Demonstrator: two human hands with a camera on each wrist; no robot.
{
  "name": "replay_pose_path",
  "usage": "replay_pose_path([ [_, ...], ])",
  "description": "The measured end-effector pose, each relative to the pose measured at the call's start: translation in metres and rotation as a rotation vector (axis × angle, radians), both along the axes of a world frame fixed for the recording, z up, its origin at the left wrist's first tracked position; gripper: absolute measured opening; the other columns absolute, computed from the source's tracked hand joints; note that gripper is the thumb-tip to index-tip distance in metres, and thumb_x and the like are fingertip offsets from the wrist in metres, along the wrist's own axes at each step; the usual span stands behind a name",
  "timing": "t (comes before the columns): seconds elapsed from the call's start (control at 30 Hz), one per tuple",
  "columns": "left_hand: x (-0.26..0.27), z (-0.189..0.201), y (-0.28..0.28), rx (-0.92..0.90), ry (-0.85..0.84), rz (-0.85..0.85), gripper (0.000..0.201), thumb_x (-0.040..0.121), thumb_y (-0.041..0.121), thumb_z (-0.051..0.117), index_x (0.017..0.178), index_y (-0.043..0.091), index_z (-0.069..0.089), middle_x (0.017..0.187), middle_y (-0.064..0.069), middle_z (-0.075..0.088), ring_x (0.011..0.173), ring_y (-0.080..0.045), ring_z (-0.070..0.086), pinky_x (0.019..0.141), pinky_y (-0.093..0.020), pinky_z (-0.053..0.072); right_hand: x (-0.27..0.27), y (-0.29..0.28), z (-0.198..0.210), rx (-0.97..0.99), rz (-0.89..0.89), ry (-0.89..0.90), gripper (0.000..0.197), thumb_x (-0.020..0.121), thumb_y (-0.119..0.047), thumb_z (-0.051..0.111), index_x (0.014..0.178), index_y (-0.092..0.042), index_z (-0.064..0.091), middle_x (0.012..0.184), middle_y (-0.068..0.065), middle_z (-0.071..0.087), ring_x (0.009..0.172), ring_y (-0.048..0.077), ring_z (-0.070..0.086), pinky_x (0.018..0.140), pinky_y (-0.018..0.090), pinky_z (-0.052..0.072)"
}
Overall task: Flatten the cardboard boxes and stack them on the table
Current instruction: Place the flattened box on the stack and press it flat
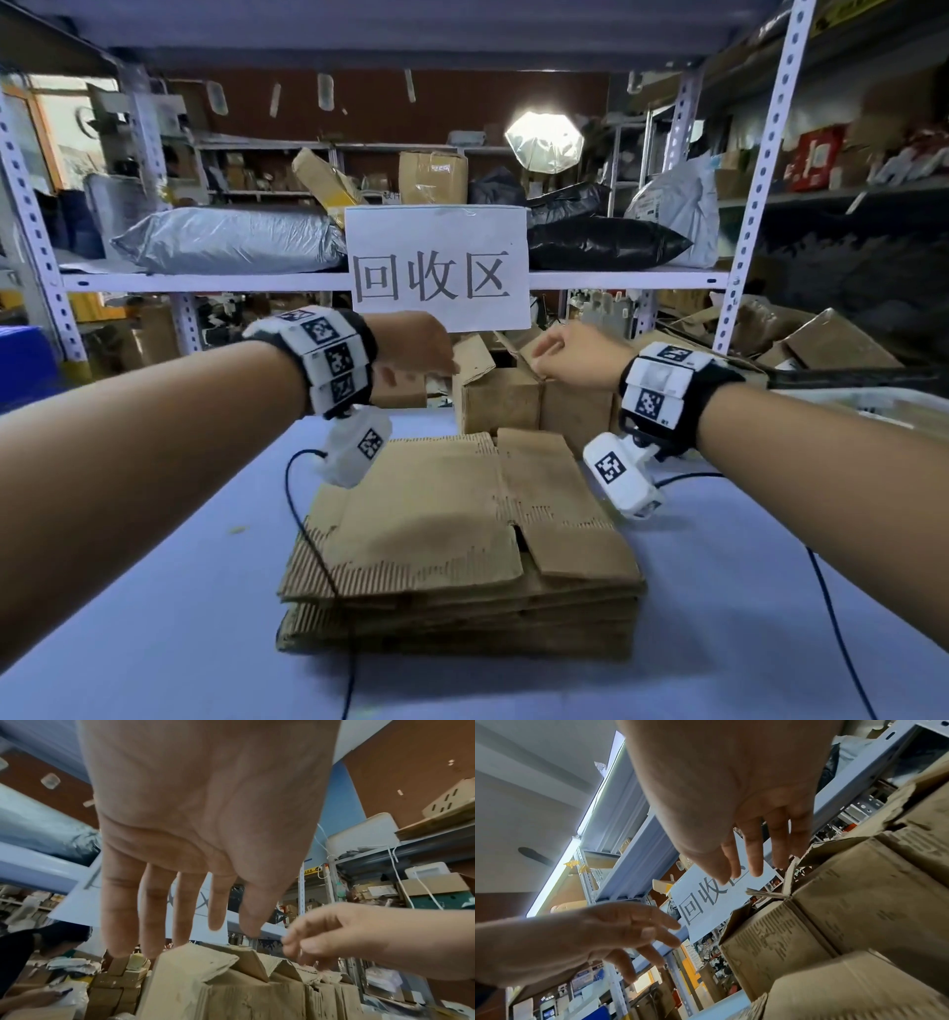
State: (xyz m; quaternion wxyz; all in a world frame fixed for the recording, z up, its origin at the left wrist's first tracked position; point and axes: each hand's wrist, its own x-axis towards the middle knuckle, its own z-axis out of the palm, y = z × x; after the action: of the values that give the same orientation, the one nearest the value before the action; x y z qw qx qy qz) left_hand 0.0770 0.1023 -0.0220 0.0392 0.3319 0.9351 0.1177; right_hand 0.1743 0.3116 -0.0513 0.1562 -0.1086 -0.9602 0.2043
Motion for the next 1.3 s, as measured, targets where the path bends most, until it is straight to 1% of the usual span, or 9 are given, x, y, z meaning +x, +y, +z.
replay_pose_path([
  [0.33,-0.02,-0.03,0.081,0.046,0.053,-0.022,0.05,0.099,0.046,0.058,0.134,0.01,0.054,0.119,-0.011,0.066,0.097,-0.025,0.066,0.063,-0.027,0.054,-0.078,0.023,-0.012,0.209,-0.048,-0.285,0.044,0.09,-0.065,0.05,0.094,-0.024,0.065,0.094,0.0,0.062,0.093,0.025,0.059,0.073,0.033,0.043],
  [0.43,-0.027,-0.037,0.088,-0.019,0.072,0.006,0.034,0.102,0.043,0.055,0.116,0.012,0.058,0.092,-0.003,0.062,0.072,-0.015,0.059,0.062,-0.024,0.051,-0.083,0.026,-0.021,0.225,-0.052,-0.314,0.061,0.084,-0.079,0.047,0.096,-0.023,0.066,0.091,0.002,0.065,0.082,0.021,0.059,0.066,0.031,0.042],
  [0.57,-0.03,-0.039,0.089,-0.093,0.079,0.053,0.032,0.107,0.021,0.044,0.126,0.0,0.059,0.101,-0.011,0.065,0.078,-0.021,0.058,0.084,-0.03,0.053,-0.085,0.027,-0.027,0.257,-0.15,-0.268,0.032,0.092,-0.046,0.055,0.096,-0.016,0.066,0.09,0.007,0.065,0.073,0.019,0.057,0.056,0.027,0.037],
  [0.73,-0.031,-0.032,0.078,-0.169,0.098,0.074,0.03,0.106,0.016,0.051,0.126,-0.001,0.065,0.121,-0.013,0.068,0.077,-0.023,0.052,0.063,-0.025,0.044,-0.085,0.027,-0.022,0.252,-0.167,-0.253,0.032,0.101,-0.035,0.043,0.108,-0.009,0.061,0.093,0.008,0.06,0.084,0.025,0.057,0.059,0.028,0.039],
  [0.8,-0.039,-0.029,0.072,0.061,0.016,0.201,0.03,0.103,0.015,0.058,0.131,0.004,0.063,0.116,-0.012,0.069,0.064,-0.015,0.049,0.052,-0.02,0.044,-0.087,0.026,-0.019,0.17,-0.179,-0.216,0.034,0.102,-0.036,0.043,0.11,-0.007,0.061,0.1,0.011,0.061,0.09,0.028,0.059,0.067,0.029,0.041],
  [0.93,-0.061,-0.026,0.058,0.404,-0.096,0.271,0.031,0.107,0.024,0.051,0.128,0.003,0.061,0.117,-0.015,0.068,0.064,-0.02,0.05,0.081,-0.032,0.058,-0.093,0.016,-0.013,0.086,-0.251,-0.148,0.037,0.101,-0.038,0.043,0.079,-0.009,0.053,0.098,0.013,0.057,0.077,0.024,0.051,0.078,0.033,0.039],
  [1.0,-0.064,-0.02,0.052,0.63,-0.17,0.255,0.026,0.108,0.016,0.042,0.119,0.003,0.062,0.102,-0.019,0.067,0.072,-0.027,0.062,0.074,-0.038,0.062,-0.096,0.012,-0.009,0.082,-0.322,-0.116,0.037,0.1,-0.038,0.041,0.076,-0.012,0.05,0.091,0.011,0.052,0.082,0.022,0.043,0.086,0.038,0.037],
  [1.17,-0.061,0.007,0.041,0.756,-0.212,0.244,0.019,0.103,0.005,0.047,0.086,0.008,0.056,0.094,-0.018,0.062,0.084,-0.036,0.071,0.078,-0.046,0.064,-0.091,0.004,0.012,-0.172,-0.167,-0.094,0.029,0.101,-0.016,0.046,0.115,0.002,0.062,0.109,0.025,0.06,0.085,0.029,0.058,0.069,0.025,0.041],
  [1.3,-0.056,0.028,0.029,0.834,-0.263,0.22,0.012,0.093,-0.004,0.049,0.091,0.005,0.057,0.093,-0.017,0.059,0.076,-0.029,0.066,0.068,-0.04,0.065,-0.084,0.002,0.028,-0.435,-0.088,-0.038,0.014,0.103,-0.013,0.042,0.094,-0.01,0.052,0.104,0.014,0.052,0.063,0.012,0.052,0.053,0.018,0.05],
])
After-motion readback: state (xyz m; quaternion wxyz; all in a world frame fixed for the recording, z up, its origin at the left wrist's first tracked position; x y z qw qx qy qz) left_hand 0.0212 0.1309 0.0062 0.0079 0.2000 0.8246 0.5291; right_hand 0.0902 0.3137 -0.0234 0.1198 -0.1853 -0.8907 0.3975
